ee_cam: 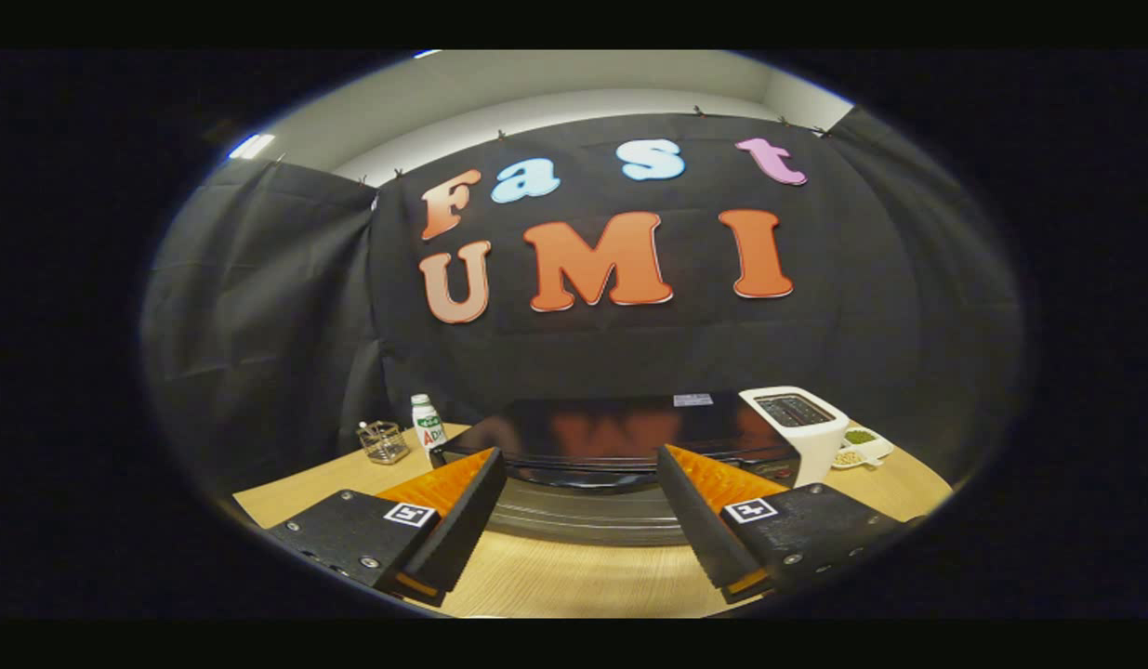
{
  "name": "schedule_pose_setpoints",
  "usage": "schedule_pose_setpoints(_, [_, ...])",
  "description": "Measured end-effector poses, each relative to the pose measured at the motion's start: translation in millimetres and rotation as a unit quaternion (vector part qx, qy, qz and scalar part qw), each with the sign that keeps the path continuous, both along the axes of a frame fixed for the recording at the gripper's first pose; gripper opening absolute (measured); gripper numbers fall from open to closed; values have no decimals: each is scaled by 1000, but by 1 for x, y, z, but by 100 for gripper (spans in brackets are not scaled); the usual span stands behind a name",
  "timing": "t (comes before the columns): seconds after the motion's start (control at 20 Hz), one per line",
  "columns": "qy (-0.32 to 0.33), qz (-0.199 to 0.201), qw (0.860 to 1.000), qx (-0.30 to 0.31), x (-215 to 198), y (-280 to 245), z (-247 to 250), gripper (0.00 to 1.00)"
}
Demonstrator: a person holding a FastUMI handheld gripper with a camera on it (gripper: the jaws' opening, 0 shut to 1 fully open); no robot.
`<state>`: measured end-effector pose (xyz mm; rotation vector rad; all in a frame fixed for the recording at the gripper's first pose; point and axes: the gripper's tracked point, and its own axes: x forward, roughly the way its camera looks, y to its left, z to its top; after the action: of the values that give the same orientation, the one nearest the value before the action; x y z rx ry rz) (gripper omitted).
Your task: Open the toaster oven, put the food inside, and close the toaster oven door.
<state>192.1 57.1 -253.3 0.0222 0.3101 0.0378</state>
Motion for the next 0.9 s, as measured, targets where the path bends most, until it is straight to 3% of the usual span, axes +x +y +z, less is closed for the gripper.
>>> schedule_pose_setpoints(0.25, [1, -8, 999, -42, 44, -4, -27, 97])
schedule_pose_setpoints(0.55, [-13, -6, 999, -37, 50, 2, -31, 96])
schedule_pose_setpoints(0.9, [-14, 19, 1000, -5, 21, 8, -29, 76])
